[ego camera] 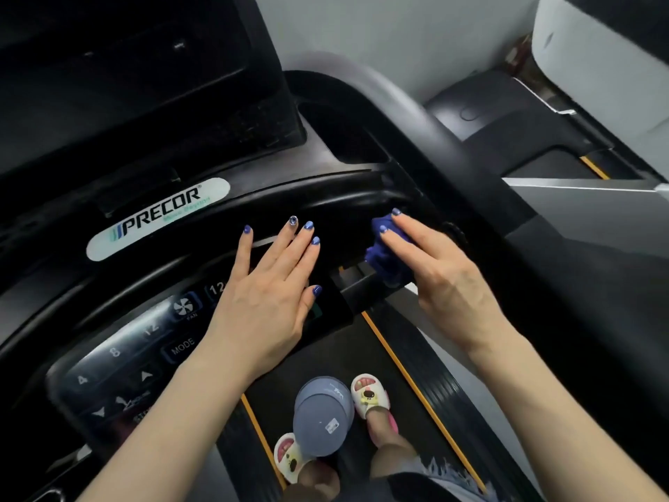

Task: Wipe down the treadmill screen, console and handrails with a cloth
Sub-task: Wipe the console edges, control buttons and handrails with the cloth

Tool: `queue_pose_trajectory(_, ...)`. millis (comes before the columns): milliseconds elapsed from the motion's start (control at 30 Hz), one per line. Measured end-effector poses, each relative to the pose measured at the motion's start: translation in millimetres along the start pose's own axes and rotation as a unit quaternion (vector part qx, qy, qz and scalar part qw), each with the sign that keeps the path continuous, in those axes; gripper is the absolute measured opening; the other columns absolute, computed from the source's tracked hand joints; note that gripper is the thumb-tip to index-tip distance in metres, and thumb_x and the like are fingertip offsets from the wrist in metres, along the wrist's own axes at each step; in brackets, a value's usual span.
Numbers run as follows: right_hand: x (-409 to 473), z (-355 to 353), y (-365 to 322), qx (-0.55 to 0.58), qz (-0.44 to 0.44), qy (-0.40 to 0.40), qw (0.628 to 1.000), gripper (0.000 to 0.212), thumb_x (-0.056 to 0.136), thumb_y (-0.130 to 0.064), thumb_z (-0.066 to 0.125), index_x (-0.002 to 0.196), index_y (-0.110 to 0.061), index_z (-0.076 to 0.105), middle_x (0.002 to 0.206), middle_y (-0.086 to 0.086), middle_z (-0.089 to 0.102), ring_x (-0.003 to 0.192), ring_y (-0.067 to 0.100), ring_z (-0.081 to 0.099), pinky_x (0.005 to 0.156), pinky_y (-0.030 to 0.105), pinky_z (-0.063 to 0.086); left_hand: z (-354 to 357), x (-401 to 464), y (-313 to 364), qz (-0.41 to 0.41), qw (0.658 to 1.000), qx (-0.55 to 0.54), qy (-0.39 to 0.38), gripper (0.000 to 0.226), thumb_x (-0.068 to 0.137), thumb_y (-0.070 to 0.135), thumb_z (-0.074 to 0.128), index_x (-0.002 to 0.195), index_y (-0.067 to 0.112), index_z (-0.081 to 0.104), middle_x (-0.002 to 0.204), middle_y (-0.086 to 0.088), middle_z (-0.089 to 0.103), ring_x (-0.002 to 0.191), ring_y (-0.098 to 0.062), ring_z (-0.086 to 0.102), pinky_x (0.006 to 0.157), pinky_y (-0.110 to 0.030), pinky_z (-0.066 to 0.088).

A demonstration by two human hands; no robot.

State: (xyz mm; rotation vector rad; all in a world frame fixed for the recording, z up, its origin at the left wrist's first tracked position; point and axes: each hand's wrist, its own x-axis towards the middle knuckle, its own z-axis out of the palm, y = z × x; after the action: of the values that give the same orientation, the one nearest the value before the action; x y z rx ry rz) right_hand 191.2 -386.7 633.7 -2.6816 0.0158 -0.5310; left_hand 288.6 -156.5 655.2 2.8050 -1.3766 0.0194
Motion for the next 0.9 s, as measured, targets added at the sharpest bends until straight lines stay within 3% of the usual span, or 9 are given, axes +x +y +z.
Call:
queue_pose_trajectory(100,-23.0,23.2,-12.8,0.010,0.018,-0.015,1.000,0.075,0.062,0.026,0.060,0.132,0.000,0.058,0.144,0.021,0.048,0.132,0.030,0.047,0.115,0.026,0.031,1.7,-2.9,-0.4,0.011,1.000,0.005,0.003,0.059,0.100,0.038,0.026,0.151,0.009,0.037,0.162,-0.005,0.027,0.151,-0.020,0.016,0.120,-0.057,0.004)
queue_pose_trajectory(200,-38.7,46.5,-22.4,0.029,0.041,-0.024,0.998,0.079,0.061,0.027,0.062,0.134,-0.002,0.057,0.145,0.018,0.047,0.134,0.029,0.045,0.114,0.030,0.034,2.9,-4.7,-1.3,0.015,1.000,0.012,0.008,0.060,0.099,0.037,0.028,0.150,0.009,0.038,0.161,-0.005,0.027,0.151,-0.019,0.017,0.120,-0.057,0.003)
queue_pose_trajectory(300,-44.6,63.0,-31.1,0.049,0.050,-0.039,0.997,0.078,0.067,0.021,0.069,0.139,-0.003,0.052,0.150,0.015,0.042,0.141,0.027,0.038,0.115,0.036,0.034,2.7,-5.4,-2.1,0.018,1.000,0.016,0.010,0.060,0.099,0.038,0.028,0.151,0.009,0.037,0.162,-0.005,0.027,0.151,-0.019,0.017,0.120,-0.056,0.001)
queue_pose_trajectory(467,-47.8,65.9,-41.7,0.157,0.091,-0.021,0.983,0.057,0.087,-0.007,0.048,0.143,-0.003,0.046,0.157,0.007,0.032,0.149,0.018,0.020,0.122,0.030,0.014,4.0,-5.4,-3.8,0.023,0.999,0.021,0.007,0.060,0.099,0.038,0.030,0.153,0.010,0.033,0.163,-0.003,0.023,0.152,-0.016,0.013,0.121,-0.054,-0.004)
queue_pose_trajectory(533,-42.9,72.8,-41.5,0.173,0.096,0.014,0.980,0.044,0.094,-0.014,0.049,0.137,-0.004,0.054,0.150,0.009,0.043,0.145,0.019,0.030,0.121,0.035,0.022,4.4,-4.7,-4.3,0.023,0.999,0.024,0.009,0.060,0.099,0.038,0.030,0.153,0.010,0.033,0.163,-0.003,0.023,0.152,-0.016,0.013,0.121,-0.055,-0.003)
queue_pose_trajectory(633,-45.2,89.1,-38.5,0.180,0.097,0.077,0.976,0.035,0.090,0.001,0.063,0.125,-0.001,0.064,0.136,0.012,0.058,0.134,0.024,0.048,0.111,0.045,0.040,5.3,-2.9,-2.3,0.025,0.999,0.033,0.008,0.061,0.099,0.038,0.027,0.152,0.009,0.033,0.163,-0.004,0.023,0.152,-0.017,0.012,0.121,-0.057,-0.003)
queue_pose_trajectory(767,-50.4,92.4,-33.3,0.181,0.089,0.116,0.972,0.034,0.088,0.006,0.062,0.121,0.000,0.067,0.132,0.011,0.060,0.130,0.023,0.052,0.106,0.048,0.044,4.1,-2.7,-2.7,0.026,0.999,0.034,0.013,0.060,0.099,0.038,0.027,0.151,0.008,0.035,0.162,-0.005,0.025,0.151,-0.017,0.015,0.120,-0.057,-0.001)
queue_pose_trajectory(900,-41.9,96.7,-33.7,0.176,0.091,0.125,0.972,0.036,0.088,0.012,0.060,0.121,0.001,0.067,0.131,0.012,0.061,0.129,0.023,0.052,0.110,0.043,0.042,4.8,-0.8,-1.2,0.027,0.999,0.038,0.009,0.060,0.099,0.037,0.028,0.151,0.008,0.035,0.162,-0.005,0.026,0.151,-0.018,0.016,0.120,-0.059,0.000)
